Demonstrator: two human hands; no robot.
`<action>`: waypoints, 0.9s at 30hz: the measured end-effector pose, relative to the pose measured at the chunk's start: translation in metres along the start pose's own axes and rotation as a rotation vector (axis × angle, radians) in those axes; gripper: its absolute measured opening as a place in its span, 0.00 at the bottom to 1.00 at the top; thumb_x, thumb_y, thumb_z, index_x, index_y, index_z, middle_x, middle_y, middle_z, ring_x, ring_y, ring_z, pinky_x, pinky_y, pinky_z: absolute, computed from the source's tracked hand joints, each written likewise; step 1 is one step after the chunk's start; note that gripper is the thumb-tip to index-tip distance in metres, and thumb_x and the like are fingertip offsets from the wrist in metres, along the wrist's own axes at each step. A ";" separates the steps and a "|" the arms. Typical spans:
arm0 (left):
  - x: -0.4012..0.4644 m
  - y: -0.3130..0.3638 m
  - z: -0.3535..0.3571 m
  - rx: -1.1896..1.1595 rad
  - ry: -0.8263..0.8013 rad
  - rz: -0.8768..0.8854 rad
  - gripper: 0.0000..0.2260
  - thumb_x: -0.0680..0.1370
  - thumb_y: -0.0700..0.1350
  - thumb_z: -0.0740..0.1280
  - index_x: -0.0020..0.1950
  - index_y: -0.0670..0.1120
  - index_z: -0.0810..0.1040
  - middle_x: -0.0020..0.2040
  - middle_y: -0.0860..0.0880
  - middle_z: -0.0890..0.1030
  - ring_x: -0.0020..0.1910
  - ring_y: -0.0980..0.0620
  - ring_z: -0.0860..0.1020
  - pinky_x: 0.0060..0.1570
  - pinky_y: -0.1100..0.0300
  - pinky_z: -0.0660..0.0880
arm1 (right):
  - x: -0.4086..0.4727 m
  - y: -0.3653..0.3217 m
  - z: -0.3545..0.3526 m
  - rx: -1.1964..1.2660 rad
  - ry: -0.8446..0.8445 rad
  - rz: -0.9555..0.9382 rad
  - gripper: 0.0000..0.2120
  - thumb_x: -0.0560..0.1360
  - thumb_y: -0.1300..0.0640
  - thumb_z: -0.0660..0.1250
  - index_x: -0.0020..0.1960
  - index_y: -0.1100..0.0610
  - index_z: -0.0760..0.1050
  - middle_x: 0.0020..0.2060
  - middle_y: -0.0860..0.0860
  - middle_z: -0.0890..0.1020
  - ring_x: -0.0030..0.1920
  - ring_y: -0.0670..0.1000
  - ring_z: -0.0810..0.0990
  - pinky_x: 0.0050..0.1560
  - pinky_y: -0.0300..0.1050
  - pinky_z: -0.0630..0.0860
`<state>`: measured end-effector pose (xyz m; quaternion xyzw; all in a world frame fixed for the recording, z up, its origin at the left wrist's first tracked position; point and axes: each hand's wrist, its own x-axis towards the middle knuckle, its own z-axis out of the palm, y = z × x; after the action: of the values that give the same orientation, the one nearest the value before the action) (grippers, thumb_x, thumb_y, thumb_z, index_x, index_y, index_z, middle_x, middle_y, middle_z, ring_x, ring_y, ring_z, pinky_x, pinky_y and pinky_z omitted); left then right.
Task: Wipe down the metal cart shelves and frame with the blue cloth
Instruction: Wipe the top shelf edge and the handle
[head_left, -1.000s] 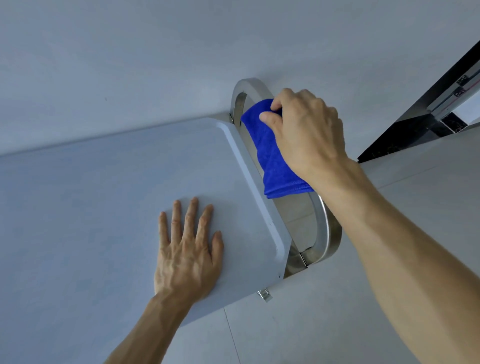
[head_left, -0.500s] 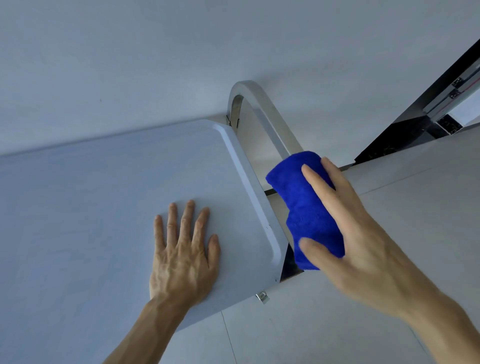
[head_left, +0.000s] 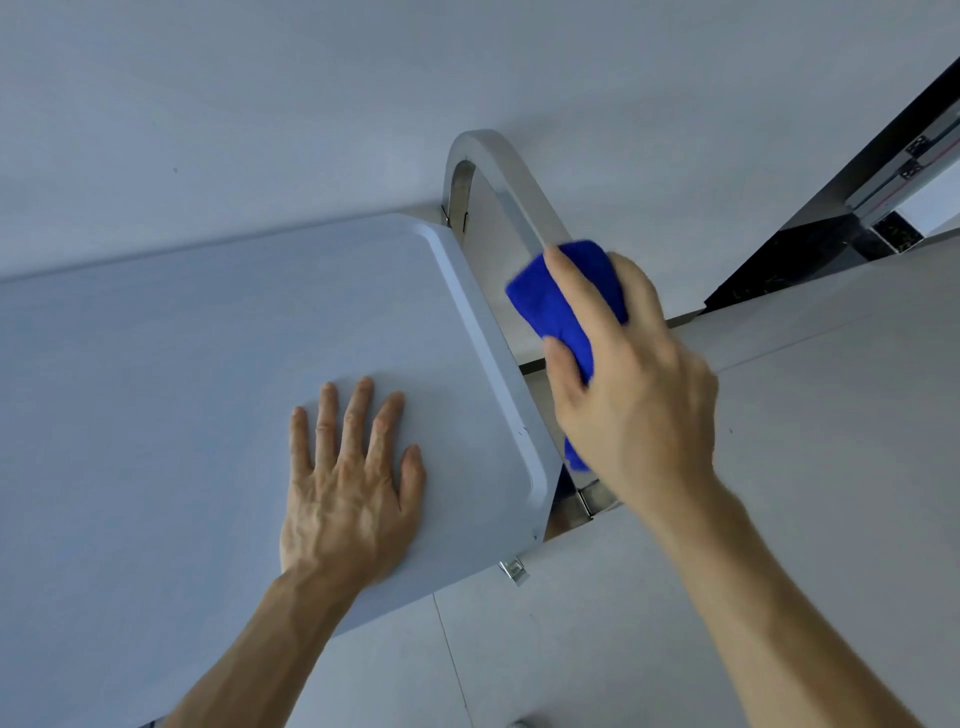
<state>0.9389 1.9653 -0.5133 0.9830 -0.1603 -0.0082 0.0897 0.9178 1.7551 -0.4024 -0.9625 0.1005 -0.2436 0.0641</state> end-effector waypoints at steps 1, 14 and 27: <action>0.000 0.000 0.000 -0.002 -0.003 -0.002 0.27 0.81 0.57 0.49 0.77 0.48 0.64 0.78 0.45 0.62 0.79 0.41 0.53 0.76 0.40 0.49 | -0.023 0.002 0.004 0.064 0.104 0.028 0.25 0.79 0.54 0.65 0.75 0.45 0.68 0.72 0.54 0.70 0.54 0.55 0.81 0.39 0.47 0.77; -0.002 0.003 0.001 0.014 0.008 -0.003 0.27 0.81 0.57 0.47 0.77 0.47 0.64 0.78 0.45 0.62 0.79 0.40 0.54 0.76 0.39 0.50 | -0.089 0.025 0.033 0.463 0.261 0.079 0.34 0.72 0.70 0.73 0.72 0.52 0.64 0.67 0.64 0.67 0.70 0.44 0.68 0.64 0.28 0.67; -0.002 0.010 0.003 0.004 0.034 0.002 0.27 0.80 0.55 0.50 0.75 0.45 0.68 0.77 0.42 0.65 0.78 0.38 0.57 0.74 0.36 0.53 | 0.099 -0.012 0.005 -0.063 -0.420 -0.048 0.26 0.83 0.45 0.56 0.78 0.46 0.52 0.61 0.59 0.70 0.42 0.63 0.71 0.46 0.53 0.68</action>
<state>0.9338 1.9557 -0.5145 0.9829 -0.1599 0.0087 0.0905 1.0076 1.7446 -0.3597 -0.9958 0.0695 -0.0357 0.0479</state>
